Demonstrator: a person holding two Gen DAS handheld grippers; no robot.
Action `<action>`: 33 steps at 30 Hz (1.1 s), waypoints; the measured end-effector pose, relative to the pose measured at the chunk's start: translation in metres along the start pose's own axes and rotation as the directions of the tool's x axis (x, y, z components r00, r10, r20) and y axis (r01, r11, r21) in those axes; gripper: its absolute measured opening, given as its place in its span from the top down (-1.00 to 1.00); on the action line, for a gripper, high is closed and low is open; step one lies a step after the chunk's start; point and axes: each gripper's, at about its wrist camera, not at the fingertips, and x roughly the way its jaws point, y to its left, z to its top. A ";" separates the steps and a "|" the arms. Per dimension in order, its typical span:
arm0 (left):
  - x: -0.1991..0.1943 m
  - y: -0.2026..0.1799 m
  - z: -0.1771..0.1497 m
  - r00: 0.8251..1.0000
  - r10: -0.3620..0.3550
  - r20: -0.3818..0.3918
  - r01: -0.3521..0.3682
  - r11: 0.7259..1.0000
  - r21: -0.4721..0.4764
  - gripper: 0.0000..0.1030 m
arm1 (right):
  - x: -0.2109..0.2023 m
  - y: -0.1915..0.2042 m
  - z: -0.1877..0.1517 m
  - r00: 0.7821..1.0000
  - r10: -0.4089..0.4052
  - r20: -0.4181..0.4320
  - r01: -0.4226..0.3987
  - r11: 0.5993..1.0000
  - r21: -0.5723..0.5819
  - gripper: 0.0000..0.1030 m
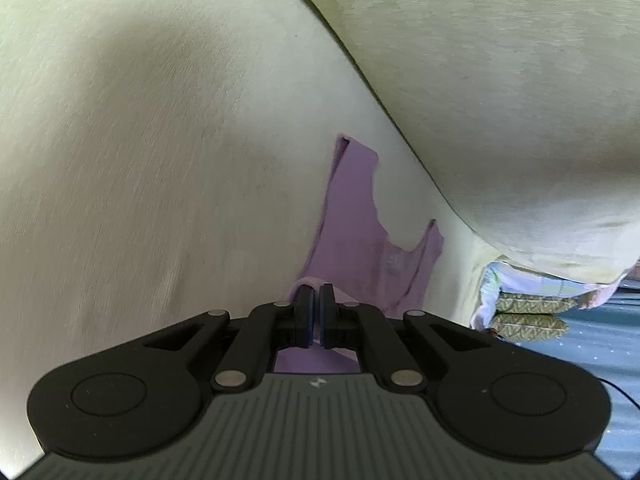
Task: Fold clothes
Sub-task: 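Lift the hem with both grippers and fold it toward the shoulder straps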
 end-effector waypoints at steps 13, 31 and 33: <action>0.017 -0.001 0.041 0.999 0.032 0.014 -0.032 0.999 -0.007 1.00 | 0.039 0.007 0.058 1.000 0.027 -0.014 -0.027 1.000 0.001 0.97; 0.038 -0.007 0.079 0.998 0.013 0.060 -0.012 1.000 -0.010 1.00 | 0.073 0.003 0.097 0.998 0.052 0.039 -0.054 0.996 0.072 0.97; 0.041 -0.008 0.079 0.998 0.014 0.064 -0.014 1.000 -0.005 1.00 | 0.078 0.002 0.100 0.998 0.049 0.041 -0.052 0.996 0.073 0.97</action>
